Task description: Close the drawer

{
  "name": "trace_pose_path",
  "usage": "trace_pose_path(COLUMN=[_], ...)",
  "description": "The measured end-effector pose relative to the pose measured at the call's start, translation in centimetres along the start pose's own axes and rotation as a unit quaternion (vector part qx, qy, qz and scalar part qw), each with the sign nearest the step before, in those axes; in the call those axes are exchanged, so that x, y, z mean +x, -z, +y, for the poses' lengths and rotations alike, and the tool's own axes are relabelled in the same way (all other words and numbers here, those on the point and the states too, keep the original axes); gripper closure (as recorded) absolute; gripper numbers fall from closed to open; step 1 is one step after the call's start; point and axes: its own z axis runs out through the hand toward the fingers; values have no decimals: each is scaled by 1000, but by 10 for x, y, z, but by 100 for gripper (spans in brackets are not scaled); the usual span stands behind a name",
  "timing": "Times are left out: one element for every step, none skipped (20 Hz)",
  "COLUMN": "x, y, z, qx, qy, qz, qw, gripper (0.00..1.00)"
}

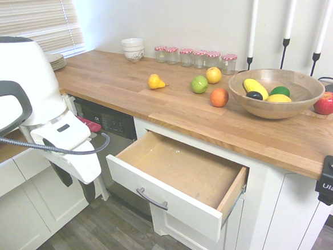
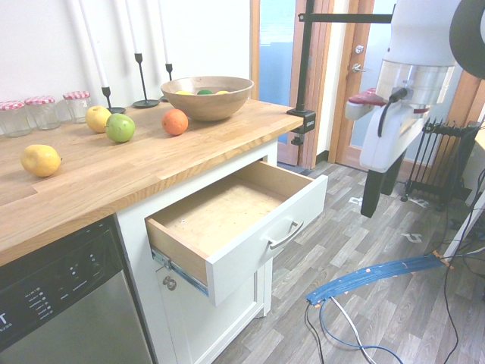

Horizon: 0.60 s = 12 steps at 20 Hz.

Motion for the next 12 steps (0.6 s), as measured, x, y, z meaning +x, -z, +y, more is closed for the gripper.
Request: trace_pose_path(x=[0, 1, 2, 4, 7, 10, 13, 16, 18, 20, 23, 28], y=[-6, -12, -19, -25, -32, -40, -48, -57, -67, -76, -84, -92], z=[6, 11, 16, 21, 25, 28, 30, 32, 33, 34, 33, 31], qx=[0, 0, 0, 0, 0, 0, -1, -1, -2, -3, -4, -5], qy=[0, -1, -2, -4, -4, -4, -4, -3, -1, 1, 3, 5], qz=[-1, -1, -2, -4, -5, -7, -9, -11, -13, -16, -18, -20], qw=[1000, 1000, 1000, 1000, 1000, 1000, 1000, 1000, 1000, 1000, 1000, 1000], gripper=[0, 0, 0, 0, 0, 0, 0, 0, 0, 0, 0, 0])
